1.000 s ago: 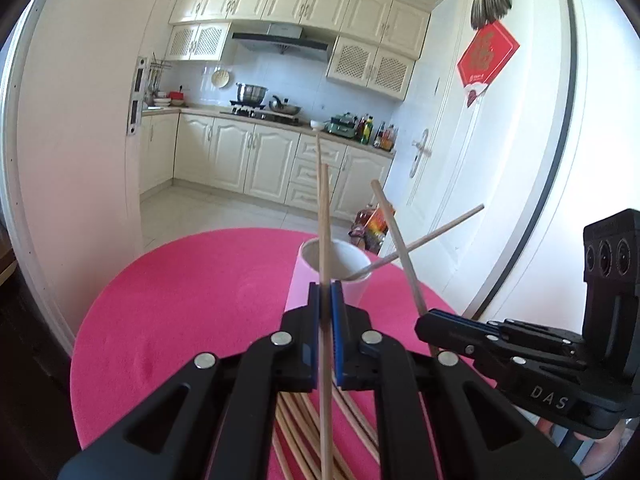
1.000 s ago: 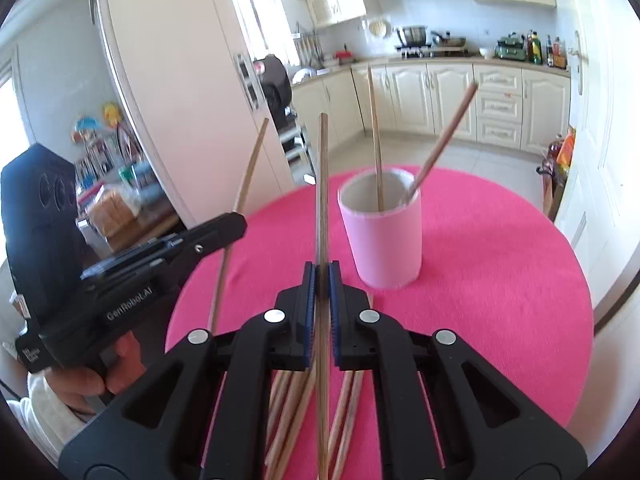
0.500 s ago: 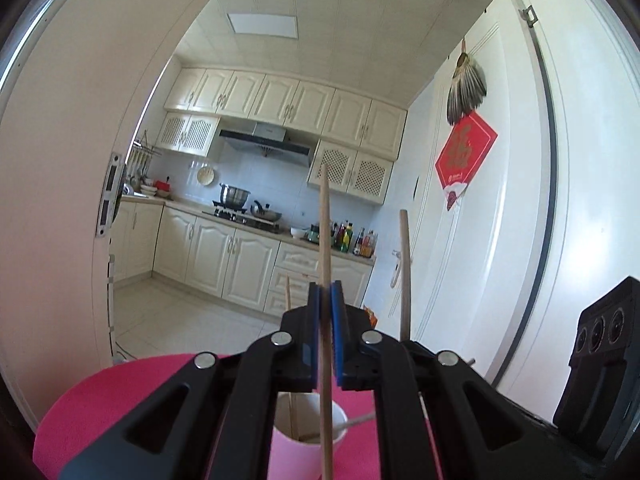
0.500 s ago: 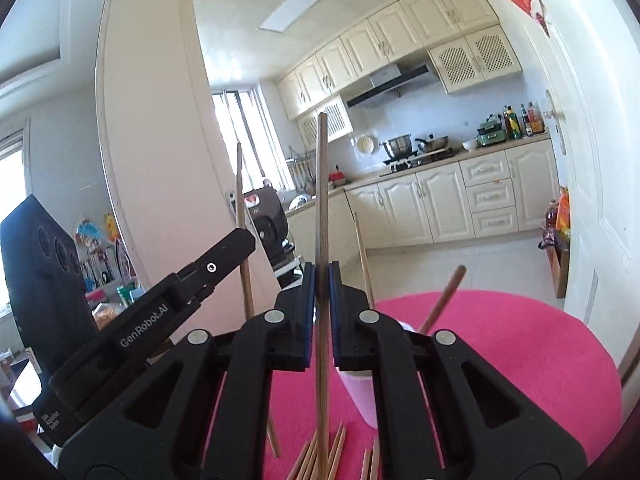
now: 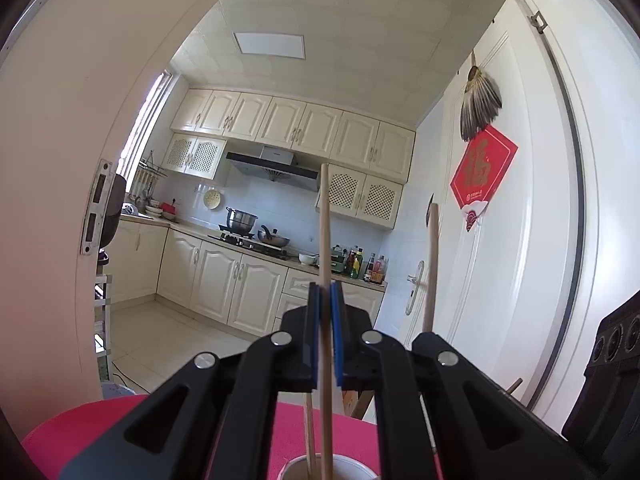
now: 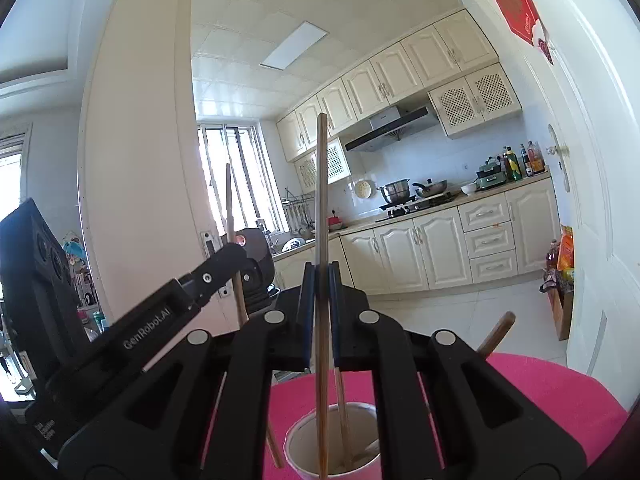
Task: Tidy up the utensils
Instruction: 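Raise both held chopsticks upright and bring them above the pink cup, then open the left tool into the cup while the right tool releases its chopstick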
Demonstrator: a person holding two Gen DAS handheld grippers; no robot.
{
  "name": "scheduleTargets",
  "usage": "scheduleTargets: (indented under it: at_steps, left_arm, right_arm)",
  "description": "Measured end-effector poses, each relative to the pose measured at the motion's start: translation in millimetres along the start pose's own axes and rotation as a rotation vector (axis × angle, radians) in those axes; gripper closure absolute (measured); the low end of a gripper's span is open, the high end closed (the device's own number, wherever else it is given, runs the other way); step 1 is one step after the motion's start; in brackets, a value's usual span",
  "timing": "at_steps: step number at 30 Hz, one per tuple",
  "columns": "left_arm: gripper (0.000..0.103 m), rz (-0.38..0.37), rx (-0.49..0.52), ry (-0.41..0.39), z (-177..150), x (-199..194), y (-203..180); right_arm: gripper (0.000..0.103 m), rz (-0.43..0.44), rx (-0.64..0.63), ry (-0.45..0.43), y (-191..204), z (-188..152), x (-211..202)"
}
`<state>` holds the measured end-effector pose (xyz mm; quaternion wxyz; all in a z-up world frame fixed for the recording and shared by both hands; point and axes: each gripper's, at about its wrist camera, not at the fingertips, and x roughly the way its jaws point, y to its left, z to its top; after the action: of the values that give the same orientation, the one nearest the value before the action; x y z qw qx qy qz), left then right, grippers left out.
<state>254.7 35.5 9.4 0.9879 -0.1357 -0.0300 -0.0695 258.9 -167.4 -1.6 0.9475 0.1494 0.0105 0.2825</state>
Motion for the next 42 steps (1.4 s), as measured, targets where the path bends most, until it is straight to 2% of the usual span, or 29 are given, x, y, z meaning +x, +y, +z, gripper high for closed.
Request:
scheduleTargets:
  at_steps: [7,13,21,24,34,37,40,42]
  left_arm:
    - [0.097,0.014,0.019,-0.009,-7.9,11.9,1.1]
    - [0.097,0.022,0.007,0.041,-20.9,20.8,8.0]
    - [0.095,0.009,-0.025,0.106,-21.7,22.1,11.9]
    - [0.082,0.017,-0.023,0.113,-21.2,20.5,12.3]
    - [0.075,0.024,-0.006,0.134,-16.2,9.1,5.6]
    - [0.070,0.035,0.007,0.138,-11.6,0.6,2.2]
    - [0.061,0.045,0.010,0.149,-5.2,-9.1,-0.6]
    - [0.060,0.052,0.016,0.148,-1.5,-17.5,-2.4]
  right_arm:
    - [0.096,0.004,0.040,-0.034,-6.2,3.8,6.2]
    - [0.096,-0.010,0.001,-0.019,-0.4,-4.7,7.9]
    - [0.096,-0.012,-0.008,0.008,1.1,-10.4,2.3]
    - [0.096,-0.014,-0.013,0.009,2.8,-8.9,0.1]
    - [0.096,-0.028,-0.014,0.026,3.6,-2.5,-6.5]
    - [0.096,-0.034,-0.018,0.031,7.7,-1.3,-11.4]
    - [0.095,-0.041,-0.019,0.034,13.0,2.4,-16.8]
    - [0.095,-0.048,-0.014,0.032,16.7,5.3,-22.9]
